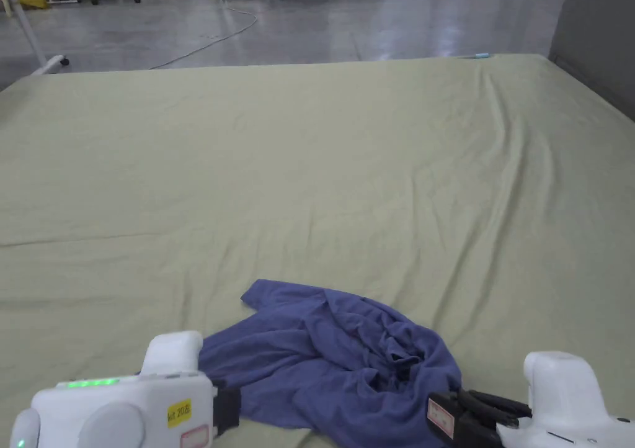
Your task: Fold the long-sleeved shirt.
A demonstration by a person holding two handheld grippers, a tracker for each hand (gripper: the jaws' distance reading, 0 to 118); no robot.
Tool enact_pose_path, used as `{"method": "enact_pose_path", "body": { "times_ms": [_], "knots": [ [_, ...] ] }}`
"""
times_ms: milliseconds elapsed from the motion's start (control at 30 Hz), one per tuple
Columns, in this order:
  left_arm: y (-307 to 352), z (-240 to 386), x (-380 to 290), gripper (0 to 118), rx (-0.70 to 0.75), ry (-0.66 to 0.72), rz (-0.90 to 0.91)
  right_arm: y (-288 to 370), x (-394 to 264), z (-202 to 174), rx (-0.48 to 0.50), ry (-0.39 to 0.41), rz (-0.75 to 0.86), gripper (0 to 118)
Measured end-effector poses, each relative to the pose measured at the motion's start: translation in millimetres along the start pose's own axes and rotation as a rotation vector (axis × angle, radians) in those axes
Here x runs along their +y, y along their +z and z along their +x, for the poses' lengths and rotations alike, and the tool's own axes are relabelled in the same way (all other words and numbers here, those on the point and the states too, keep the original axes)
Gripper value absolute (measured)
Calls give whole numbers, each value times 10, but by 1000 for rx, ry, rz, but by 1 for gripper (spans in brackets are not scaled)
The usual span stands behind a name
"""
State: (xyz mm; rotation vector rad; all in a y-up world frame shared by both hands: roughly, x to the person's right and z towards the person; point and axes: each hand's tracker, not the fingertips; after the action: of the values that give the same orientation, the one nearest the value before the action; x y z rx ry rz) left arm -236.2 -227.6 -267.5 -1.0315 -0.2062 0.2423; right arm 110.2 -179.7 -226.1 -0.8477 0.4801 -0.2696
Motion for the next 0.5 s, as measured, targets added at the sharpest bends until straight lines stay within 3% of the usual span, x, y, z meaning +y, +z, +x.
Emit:
{"method": "enact_pose_path", "body": {
  "times_ms": [67, 100, 133, 167, 200, 367, 433, 467, 500],
  "knots": [
    [-190, -78, 426, 0, -38, -16, 86, -96, -5, 14, 6, -27, -25, 0],
    [-341, -94, 691, 28, 13, -24, 102, -144, -7, 15, -3, -38, -35, 0],
    [-524, -134, 923, 73, 24, -46, 88, -180, -9, 22, -11, -45, -41, 0],
    [-745, -192, 1165, 107, 28, -47, 63, -216, -14, 37, -21, -59, -50, 0],
    [-973, -246, 1368, 118, 37, -52, 42, -253, -14, 74, -25, -75, -58, 0],
    [-1980, -358, 1812, 116, 196, -72, -126, -397, -15, 238, -130, -125, -127, 0],
    [-2229, -400, 1825, 92, 201, -56, -177, -425, -24, 305, -152, -135, -136, 0],
    [-2274, -397, 1780, 84, 214, -58, -217, -442, -30, 344, -162, -142, -144, 0],
    [-2251, -359, 1727, 84, 208, -72, -194, -468, -26, 376, -182, -147, -158, 0]
  ]
}}
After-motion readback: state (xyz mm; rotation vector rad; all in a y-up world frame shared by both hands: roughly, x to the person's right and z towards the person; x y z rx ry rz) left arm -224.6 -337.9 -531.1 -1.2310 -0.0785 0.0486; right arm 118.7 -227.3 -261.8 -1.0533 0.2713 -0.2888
